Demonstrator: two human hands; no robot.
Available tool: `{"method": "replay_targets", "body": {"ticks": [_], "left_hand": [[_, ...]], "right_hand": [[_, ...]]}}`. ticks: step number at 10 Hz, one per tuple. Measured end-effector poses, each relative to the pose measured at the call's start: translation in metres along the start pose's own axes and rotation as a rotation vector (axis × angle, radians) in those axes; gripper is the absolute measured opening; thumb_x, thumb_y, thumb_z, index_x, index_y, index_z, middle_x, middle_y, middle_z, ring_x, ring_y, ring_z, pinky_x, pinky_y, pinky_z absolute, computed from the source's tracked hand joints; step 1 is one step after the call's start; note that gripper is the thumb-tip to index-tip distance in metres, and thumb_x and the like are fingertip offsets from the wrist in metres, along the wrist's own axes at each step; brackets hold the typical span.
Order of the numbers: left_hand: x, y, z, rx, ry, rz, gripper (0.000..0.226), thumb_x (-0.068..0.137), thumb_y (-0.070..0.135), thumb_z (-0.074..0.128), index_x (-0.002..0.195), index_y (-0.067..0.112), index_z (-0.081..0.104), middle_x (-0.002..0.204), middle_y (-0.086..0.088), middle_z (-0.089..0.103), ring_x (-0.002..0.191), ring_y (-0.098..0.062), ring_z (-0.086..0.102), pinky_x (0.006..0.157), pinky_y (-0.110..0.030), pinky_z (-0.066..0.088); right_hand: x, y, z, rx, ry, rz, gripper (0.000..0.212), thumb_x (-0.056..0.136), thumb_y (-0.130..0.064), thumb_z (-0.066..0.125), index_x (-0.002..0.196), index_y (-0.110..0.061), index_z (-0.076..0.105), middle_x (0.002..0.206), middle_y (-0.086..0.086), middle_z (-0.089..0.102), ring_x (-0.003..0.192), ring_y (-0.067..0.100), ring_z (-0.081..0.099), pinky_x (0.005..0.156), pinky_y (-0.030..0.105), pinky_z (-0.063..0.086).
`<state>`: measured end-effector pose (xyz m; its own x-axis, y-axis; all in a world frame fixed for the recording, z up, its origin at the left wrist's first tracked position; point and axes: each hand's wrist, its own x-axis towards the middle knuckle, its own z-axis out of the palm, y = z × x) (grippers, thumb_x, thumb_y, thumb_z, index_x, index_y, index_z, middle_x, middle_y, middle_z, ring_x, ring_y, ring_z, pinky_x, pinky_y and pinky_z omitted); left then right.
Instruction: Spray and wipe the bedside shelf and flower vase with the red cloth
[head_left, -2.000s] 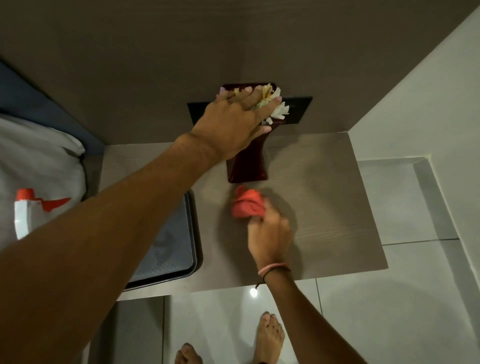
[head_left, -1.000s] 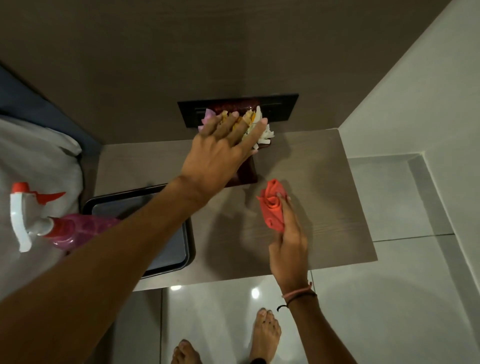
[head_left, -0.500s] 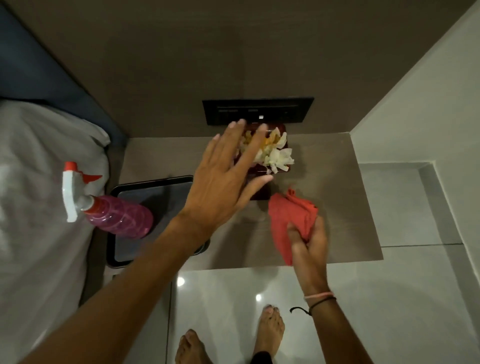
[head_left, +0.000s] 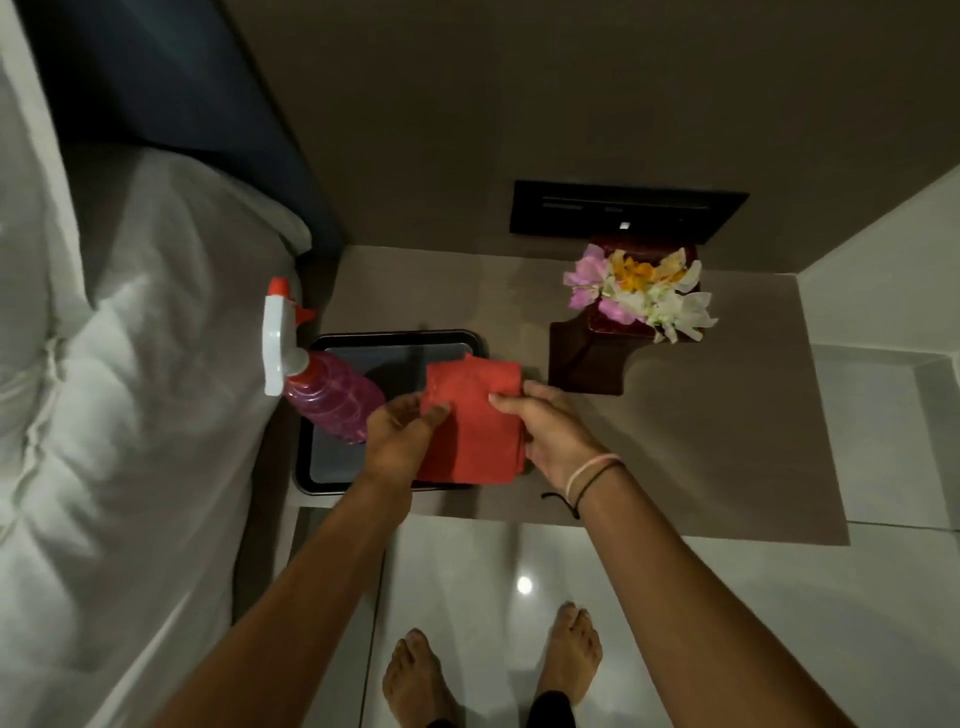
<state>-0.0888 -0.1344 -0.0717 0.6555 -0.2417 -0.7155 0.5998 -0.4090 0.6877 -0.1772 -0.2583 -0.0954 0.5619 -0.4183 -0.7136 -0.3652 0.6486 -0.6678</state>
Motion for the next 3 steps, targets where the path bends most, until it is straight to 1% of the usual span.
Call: {"method": "replay_targets", "body": {"ticks": [1,2,3], "left_hand": [[0.020,0.003,0.002,0.089,0.085,0.073,0.033,0.096,0.003,0.064,0.129,-0.002,0.063,0.126,-0.021,0.069,0.099,-0.025,0.061,0.082,-0.034,0.052],[0.027,0.000,0.004,0.283,0.063,0.105,0.030,0.095,-0.001,0.057,0.124,0.000,0.065,0.122,-0.023,0.070,0.107,-0.035,0.066,0.092,-0.042,0.053],[0.014,-0.003,0.000,0.492,-0.051,0.150,0.037,0.095,0.003,0.054,0.131,0.004,0.059,0.123,-0.023,0.069,0.114,-0.040,0.065,0.102,-0.050,0.054]], "right_hand": [[0.015,-0.001,0.012,-0.103,0.050,0.020,0.019,0.088,-0.003,0.064,0.085,-0.022,0.064,0.092,0.001,0.071,0.082,0.016,0.067,0.093,0.047,0.055],[0.014,0.000,0.017,-0.138,0.026,-0.030,0.029,0.086,0.004,0.056,0.101,-0.019,0.065,0.096,0.001,0.070,0.094,0.023,0.066,0.096,0.047,0.052],[-0.002,-0.004,0.014,-0.310,-0.040,-0.116,0.055,0.086,0.009,0.055,0.135,-0.017,0.054,0.104,-0.008,0.065,0.109,0.020,0.060,0.088,0.027,0.049]]}}
